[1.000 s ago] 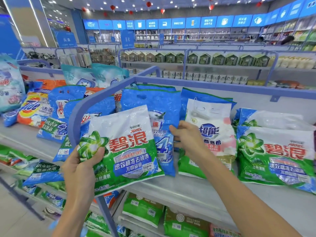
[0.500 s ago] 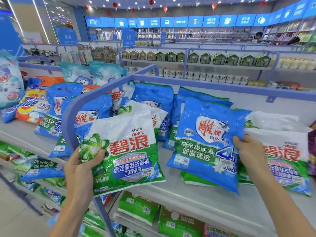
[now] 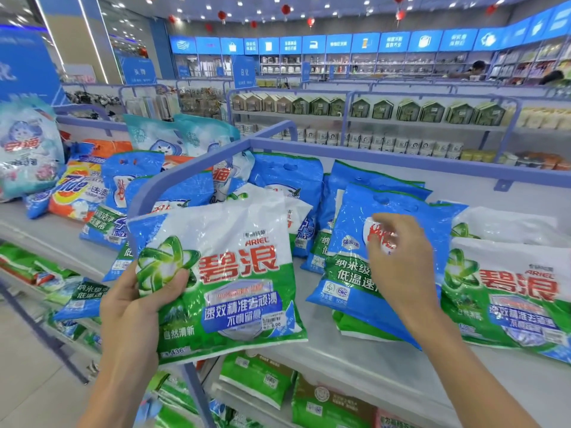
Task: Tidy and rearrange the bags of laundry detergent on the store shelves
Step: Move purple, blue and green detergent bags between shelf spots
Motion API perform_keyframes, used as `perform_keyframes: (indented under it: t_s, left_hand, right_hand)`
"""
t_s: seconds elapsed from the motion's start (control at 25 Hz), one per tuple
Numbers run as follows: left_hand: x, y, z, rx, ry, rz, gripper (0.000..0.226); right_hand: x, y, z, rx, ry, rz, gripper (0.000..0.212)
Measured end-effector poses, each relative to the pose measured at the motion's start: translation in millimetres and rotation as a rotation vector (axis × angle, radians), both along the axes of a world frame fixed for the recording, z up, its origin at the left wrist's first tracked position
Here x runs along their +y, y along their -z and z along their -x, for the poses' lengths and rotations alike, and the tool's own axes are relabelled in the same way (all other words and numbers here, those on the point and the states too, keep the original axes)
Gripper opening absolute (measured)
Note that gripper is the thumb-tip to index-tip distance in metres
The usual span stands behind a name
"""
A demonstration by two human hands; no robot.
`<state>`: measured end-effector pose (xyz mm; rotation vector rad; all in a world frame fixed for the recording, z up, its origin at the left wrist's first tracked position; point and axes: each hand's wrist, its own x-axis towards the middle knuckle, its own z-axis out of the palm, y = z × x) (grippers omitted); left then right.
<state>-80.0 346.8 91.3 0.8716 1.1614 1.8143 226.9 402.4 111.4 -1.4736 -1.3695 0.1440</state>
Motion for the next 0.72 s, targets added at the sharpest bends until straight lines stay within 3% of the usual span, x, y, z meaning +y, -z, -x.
perform_keyframes:
  t_s: [0.08, 0.16, 0.24, 0.32, 0.36, 0.44, 0.48, 0.52, 0.64, 0.72]
  left_hand:
    - [0.4, -5.4, 7.5, 0.001, -0.029, -0.014, 0.03]
    - [0.2, -13.3, 16.8, 0.001, -0.062, -0.029, 0.029]
    - [-0.8, -18.8, 28.0, -0.008, -0.113, -0.04, 0.028]
    - [-4.8, -21.7, 40.2, -0.014, -0.155, -0.044, 0.028]
    - [-7.2, -22.4, 45.3, -0.019, -0.17, -0.045, 0.029]
    - [-11.6, -23.1, 53.6, -0.023, -0.186, -0.048, 0.029]
    - [-12.9, -23.2, 56.4, -0.023, -0.188, -0.049, 0.029]
    - [-14.0, -23.9, 58.5, -0.022, -0.188, -0.051, 0.028]
    - [-14.3, -23.8, 62.5, -0.007, -0.189, -0.05, 0.028]
    - [-16.6, -22.9, 65.5, -0.003, -0.194, -0.051, 0.029]
  right_hand:
    - [23.3, -9.7, 34.1, 0.189, -0.26, 0.316, 0.025]
    - [49.3, -17.7, 64.2, 0.262, -0.32, 0.562, 0.011]
    - [72.1, -16.3, 88.9, 0.357, -0.312, 0.699, 0.025]
    - [91.8, 2.0, 109.4, 0.466, -0.29, 0.722, 0.019]
    - [98.6, 12.3, 116.4, 0.518, -0.273, 0.719, 0.035]
    - [110.8, 33.3, 126.4, 0.594, -0.235, 0.654, 0.089]
    - [112.9, 39.5, 129.8, 0.558, -0.208, 0.658, 0.102]
    - [113.4, 43.9, 133.8, 0.52, -0.176, 0.668, 0.099]
    - [108.0, 49.4, 138.2, 0.544, -0.139, 0.567, 0.047]
    - [100.4, 51.7, 143.5, 0.576, -0.19, 0.469, 0.035]
